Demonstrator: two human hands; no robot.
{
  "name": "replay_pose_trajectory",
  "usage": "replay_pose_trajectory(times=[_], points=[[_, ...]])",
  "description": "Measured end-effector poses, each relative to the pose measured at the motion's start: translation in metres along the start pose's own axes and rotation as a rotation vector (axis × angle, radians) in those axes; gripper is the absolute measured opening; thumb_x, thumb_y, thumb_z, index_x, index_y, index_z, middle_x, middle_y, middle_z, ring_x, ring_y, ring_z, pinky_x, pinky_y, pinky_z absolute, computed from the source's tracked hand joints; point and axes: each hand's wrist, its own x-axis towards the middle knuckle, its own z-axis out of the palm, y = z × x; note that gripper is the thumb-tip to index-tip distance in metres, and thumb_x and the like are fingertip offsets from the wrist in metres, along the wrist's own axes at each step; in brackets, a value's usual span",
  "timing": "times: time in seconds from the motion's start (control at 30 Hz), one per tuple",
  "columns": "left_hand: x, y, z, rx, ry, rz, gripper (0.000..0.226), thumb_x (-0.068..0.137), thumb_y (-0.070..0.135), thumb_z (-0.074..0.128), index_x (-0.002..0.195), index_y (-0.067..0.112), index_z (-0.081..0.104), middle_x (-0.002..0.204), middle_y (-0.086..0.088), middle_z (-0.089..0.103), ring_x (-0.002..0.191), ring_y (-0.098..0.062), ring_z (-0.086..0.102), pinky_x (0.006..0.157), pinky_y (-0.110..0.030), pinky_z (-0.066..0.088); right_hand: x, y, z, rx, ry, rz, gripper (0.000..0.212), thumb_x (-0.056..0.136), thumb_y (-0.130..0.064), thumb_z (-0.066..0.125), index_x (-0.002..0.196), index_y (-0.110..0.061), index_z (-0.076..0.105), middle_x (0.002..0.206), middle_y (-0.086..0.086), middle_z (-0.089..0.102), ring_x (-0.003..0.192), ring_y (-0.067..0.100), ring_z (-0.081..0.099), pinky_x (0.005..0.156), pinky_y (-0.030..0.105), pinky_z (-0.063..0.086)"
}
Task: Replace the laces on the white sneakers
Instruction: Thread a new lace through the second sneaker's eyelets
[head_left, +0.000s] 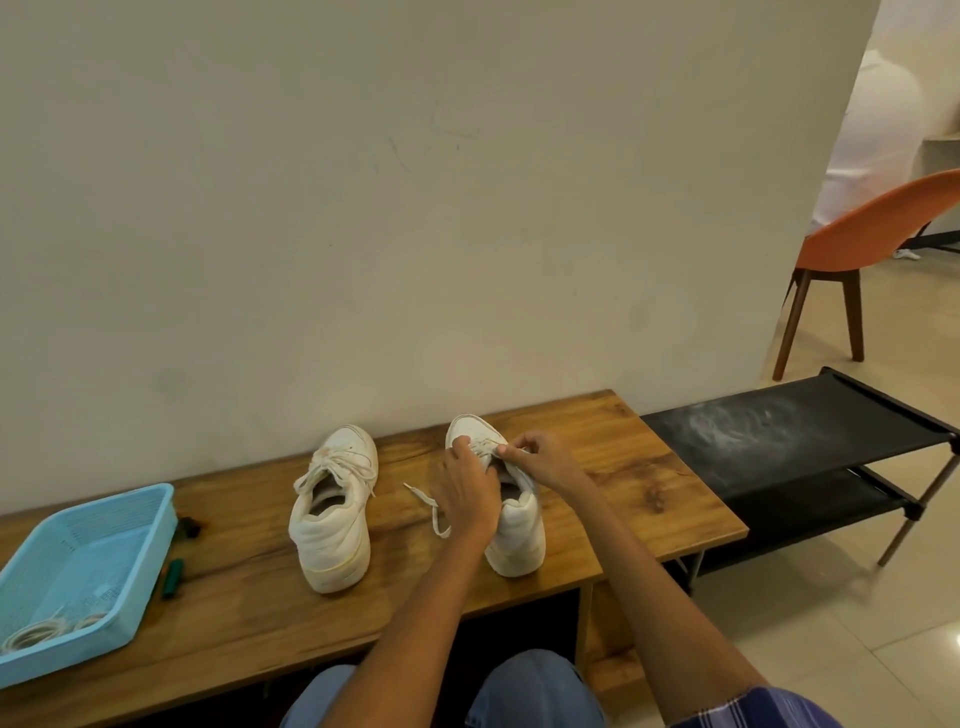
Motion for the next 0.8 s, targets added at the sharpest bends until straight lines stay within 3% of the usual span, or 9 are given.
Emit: replay_pose_trajectory(times=[0.13,0.23,0.4,0.6,0.7,0.8], points=[[-0.001,0.000,0.001,-0.018,0.020,0.006,0.030,0.094,0.028,0.054,0.120,0.015,0.048,0.122,-0.006,0.058,0.110,-0.022,0.053,0.088,-0.034,0.048,0.005,-0.001,-0.005,-0.167,-0.033,0.005,0.022,0.092,-0.028,0.059,0.092,-0.007,0.065,0.074,-0.003,0.055,0.066,0.009,0.047,0.056,0.018,0.033],[-0.001,0.001,0.001,-0.009,0.026,0.002,0.023,0.095,0.027,0.051,0.113,0.013,0.050,0.118,-0.005,0.059,0.106,-0.021,0.054,0.084,-0.031,0.048,0.009,0.004,-0.003,-0.239,-0.043,0.004,0.026,0.095,-0.025,0.055,0.097,-0.001,0.065,0.080,0.004,0.057,0.077,0.017,0.050,0.060,0.026,0.034],[-0.002,0.000,-0.002,-0.011,0.028,-0.030,0.020,0.096,0.026,0.050,0.112,0.014,0.050,0.117,-0.004,0.059,0.106,-0.020,0.053,0.079,-0.029,0.044,0.008,0.008,0.005,-0.269,0.047,0.034,0.027,0.095,-0.028,0.054,0.099,-0.004,0.065,0.090,0.009,0.066,0.077,0.017,0.052,0.065,0.026,0.035],[0.000,0.001,-0.007,0.155,0.012,-0.069,0.041,0.090,0.050,0.051,0.118,0.021,0.046,0.121,0.001,0.055,0.114,-0.017,0.048,0.093,-0.035,0.036,0.004,0.005,0.002,-0.243,0.017,0.068,0.027,0.094,-0.030,0.056,0.096,-0.004,0.065,0.083,0.005,0.059,0.077,0.016,0.050,0.059,0.024,0.035],[0.002,-0.003,-0.007,0.006,-0.015,-0.140,0.050,0.090,0.061,0.039,0.115,0.019,0.049,0.114,0.000,0.061,0.107,-0.019,0.056,0.099,-0.041,0.033,0.003,0.005,-0.011,-0.183,-0.021,0.126,0.018,0.095,-0.025,0.053,0.087,-0.010,0.059,0.077,-0.004,0.053,0.075,0.012,0.049,0.060,0.020,0.036],[0.006,-0.012,-0.004,-0.177,-0.155,-0.359,0.058,0.094,0.059,0.030,0.120,0.010,0.049,0.118,-0.009,0.060,0.108,-0.027,0.057,0.094,-0.041,0.041,0.004,0.011,-0.022,-0.134,-0.029,0.180,0.022,0.097,-0.011,0.041,0.081,-0.010,0.057,0.080,0.000,0.053,0.085,0.018,0.049,0.073,0.027,0.040]])
